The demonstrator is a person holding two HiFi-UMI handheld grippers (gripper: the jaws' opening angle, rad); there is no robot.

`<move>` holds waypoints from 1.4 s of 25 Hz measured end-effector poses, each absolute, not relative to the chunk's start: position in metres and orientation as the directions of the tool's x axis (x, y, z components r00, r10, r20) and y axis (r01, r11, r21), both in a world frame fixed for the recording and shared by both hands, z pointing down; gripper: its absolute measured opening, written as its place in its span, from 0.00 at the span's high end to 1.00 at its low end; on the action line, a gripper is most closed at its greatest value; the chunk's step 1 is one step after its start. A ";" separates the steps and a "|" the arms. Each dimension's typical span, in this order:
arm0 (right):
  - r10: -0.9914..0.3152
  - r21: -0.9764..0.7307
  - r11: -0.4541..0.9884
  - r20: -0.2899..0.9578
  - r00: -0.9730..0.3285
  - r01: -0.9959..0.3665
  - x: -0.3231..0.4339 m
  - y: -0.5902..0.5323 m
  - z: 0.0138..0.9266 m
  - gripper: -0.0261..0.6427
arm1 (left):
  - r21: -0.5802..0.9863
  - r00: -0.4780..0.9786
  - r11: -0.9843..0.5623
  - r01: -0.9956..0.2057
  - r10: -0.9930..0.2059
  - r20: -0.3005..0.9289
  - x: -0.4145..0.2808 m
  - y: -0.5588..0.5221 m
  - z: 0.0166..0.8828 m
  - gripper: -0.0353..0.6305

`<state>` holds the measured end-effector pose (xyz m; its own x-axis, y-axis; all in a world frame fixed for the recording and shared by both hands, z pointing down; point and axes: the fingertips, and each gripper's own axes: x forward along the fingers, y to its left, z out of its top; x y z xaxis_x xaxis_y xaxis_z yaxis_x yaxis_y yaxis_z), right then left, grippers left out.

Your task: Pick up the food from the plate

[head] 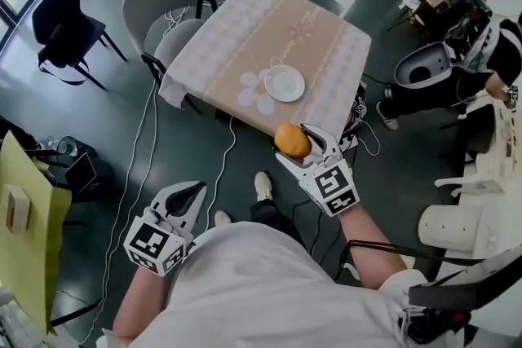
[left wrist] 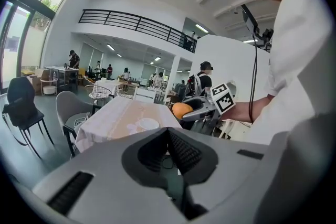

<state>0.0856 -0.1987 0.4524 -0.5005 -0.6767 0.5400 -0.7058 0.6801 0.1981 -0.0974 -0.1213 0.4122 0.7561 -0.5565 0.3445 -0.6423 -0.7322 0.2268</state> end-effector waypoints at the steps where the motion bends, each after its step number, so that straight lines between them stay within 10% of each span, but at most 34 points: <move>1: -0.681 0.199 0.677 0.535 -0.501 -0.708 0.082 -0.190 0.449 0.43 | 0.231 0.760 -0.735 -0.637 -0.550 0.345 -0.100 -0.116 0.414 0.93; 35: -0.669 0.179 0.708 0.477 -0.570 -0.683 0.009 -0.075 0.429 0.43 | 0.252 0.802 -0.774 -0.580 -0.490 0.341 -0.122 -0.053 0.429 0.93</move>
<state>0.0085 -0.0749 0.4294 -0.5696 -0.6694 0.4769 -0.6827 0.7085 0.1789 -0.1219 -0.0528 0.4288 0.8023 -0.4902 0.3407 -0.5802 -0.7745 0.2520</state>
